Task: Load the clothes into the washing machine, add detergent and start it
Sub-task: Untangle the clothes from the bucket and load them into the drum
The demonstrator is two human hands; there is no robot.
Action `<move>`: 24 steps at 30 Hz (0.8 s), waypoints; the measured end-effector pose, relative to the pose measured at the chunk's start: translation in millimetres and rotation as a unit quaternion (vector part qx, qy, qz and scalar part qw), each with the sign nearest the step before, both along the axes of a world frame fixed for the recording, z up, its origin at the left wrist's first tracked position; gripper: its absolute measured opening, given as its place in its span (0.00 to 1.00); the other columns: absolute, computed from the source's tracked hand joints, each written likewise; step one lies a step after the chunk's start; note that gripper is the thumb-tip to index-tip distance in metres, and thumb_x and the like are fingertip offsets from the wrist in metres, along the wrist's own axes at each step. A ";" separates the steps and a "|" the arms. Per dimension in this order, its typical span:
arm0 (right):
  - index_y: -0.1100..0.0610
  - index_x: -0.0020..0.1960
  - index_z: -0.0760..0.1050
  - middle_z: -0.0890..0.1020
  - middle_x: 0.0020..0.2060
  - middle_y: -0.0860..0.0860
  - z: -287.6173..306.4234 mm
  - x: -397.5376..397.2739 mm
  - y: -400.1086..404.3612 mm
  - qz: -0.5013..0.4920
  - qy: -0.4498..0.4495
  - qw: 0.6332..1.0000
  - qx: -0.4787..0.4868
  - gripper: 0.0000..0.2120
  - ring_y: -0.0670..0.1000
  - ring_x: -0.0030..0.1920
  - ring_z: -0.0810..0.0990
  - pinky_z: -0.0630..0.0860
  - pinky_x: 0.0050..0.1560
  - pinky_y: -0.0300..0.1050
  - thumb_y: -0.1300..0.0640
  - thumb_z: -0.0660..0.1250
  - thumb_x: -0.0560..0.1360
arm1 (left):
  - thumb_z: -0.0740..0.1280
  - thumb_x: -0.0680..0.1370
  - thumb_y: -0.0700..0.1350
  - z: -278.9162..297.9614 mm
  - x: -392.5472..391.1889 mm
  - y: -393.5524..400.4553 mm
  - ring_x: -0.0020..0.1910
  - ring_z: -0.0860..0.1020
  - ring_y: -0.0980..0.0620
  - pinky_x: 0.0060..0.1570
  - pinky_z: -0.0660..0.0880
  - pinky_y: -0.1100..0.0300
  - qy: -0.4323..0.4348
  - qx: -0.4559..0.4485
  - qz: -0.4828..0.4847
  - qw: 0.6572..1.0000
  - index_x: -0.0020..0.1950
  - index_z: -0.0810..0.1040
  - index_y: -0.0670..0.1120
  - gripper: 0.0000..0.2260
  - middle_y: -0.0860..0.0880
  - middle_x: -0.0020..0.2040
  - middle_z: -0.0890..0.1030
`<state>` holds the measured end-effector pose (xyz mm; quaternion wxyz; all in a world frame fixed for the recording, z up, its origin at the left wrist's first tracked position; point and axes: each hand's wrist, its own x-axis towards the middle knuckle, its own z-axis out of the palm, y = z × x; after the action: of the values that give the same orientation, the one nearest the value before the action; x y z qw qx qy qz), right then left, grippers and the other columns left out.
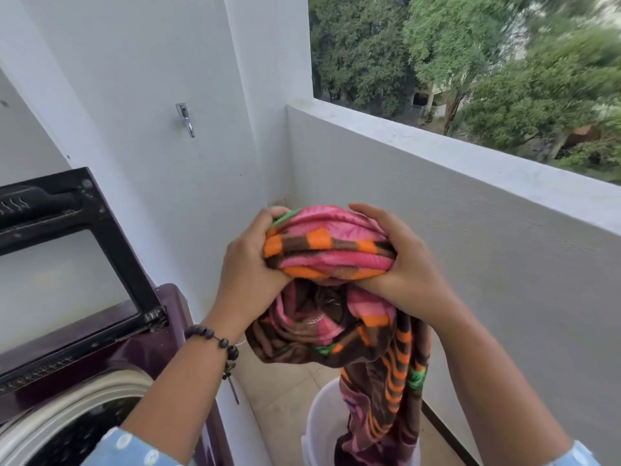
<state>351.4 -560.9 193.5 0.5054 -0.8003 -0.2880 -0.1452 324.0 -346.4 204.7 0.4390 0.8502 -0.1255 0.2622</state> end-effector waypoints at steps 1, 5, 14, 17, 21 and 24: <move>0.47 0.73 0.65 0.76 0.64 0.44 -1.4 -1.2 -1.1 0.013 0.028 0.999 -0.010 0.42 0.42 0.64 0.75 0.73 0.65 0.45 0.48 0.80 0.63 | 0.69 0.64 0.57 1.4 0.4 -0.8 0.45 0.79 0.68 0.46 0.71 0.74 -0.005 -0.041 0.003 0.999 0.52 0.72 0.66 0.18 0.68 0.44 0.81; 0.40 0.78 0.49 0.66 0.73 0.39 -17.6 -2.9 -11.0 0.063 0.150 0.987 0.001 0.58 0.39 0.72 0.67 0.67 0.72 0.51 0.42 0.81 0.58 | 0.71 0.64 0.50 9.1 5.4 -1.0 0.44 0.80 0.62 0.45 0.74 0.68 -0.033 -0.216 0.020 0.976 0.50 0.76 0.64 0.16 0.63 0.43 0.82; 0.44 0.74 0.62 0.74 0.68 0.45 -53.1 -6.3 -5.0 0.071 0.245 0.949 0.186 0.49 0.45 0.68 0.74 0.72 0.66 0.46 0.46 0.80 0.57 | 0.70 0.75 0.31 8.4 5.7 -12.5 0.41 0.79 0.61 0.43 0.78 0.63 -0.081 -0.491 0.083 0.863 0.51 0.72 0.50 0.15 0.55 0.44 0.79; 0.51 0.70 0.68 0.80 0.63 0.49 -59.2 -4.5 10.8 -0.006 0.233 0.933 0.273 0.42 0.49 0.63 0.78 0.75 0.65 0.52 0.51 0.80 0.59 | 0.73 0.74 0.36 -15.3 -1.1 -21.6 0.46 0.78 0.60 0.47 0.77 0.63 -0.054 -0.436 0.070 0.896 0.55 0.69 0.52 0.18 0.53 0.49 0.78; 0.48 0.64 0.73 0.82 0.59 0.50 -61.6 3.9 4.4 -0.073 0.179 0.934 0.299 0.29 0.50 0.61 0.80 0.74 0.65 0.59 0.59 0.75 0.65 | 0.78 0.64 0.49 -45.8 -15.5 -17.7 0.53 0.80 0.58 0.50 0.77 0.64 0.056 -0.373 0.024 0.926 0.60 0.65 0.55 0.30 0.50 0.57 0.77; 0.45 0.61 0.76 0.83 0.55 0.49 -51.1 8.7 -8.8 -0.100 0.129 0.957 0.240 0.26 0.51 0.58 0.81 0.75 0.62 0.60 0.64 0.71 0.66 | 0.80 0.58 0.55 -55.1 -22.5 -1.5 0.62 0.78 0.59 0.63 0.74 0.55 0.163 -0.338 -0.027 0.927 0.69 0.56 0.60 0.47 0.51 0.66 0.74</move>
<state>360.1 -569.8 142.5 0.6979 -0.6925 -0.0955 -0.1557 301.5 -347.9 149.6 0.7214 0.6790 0.0206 0.1345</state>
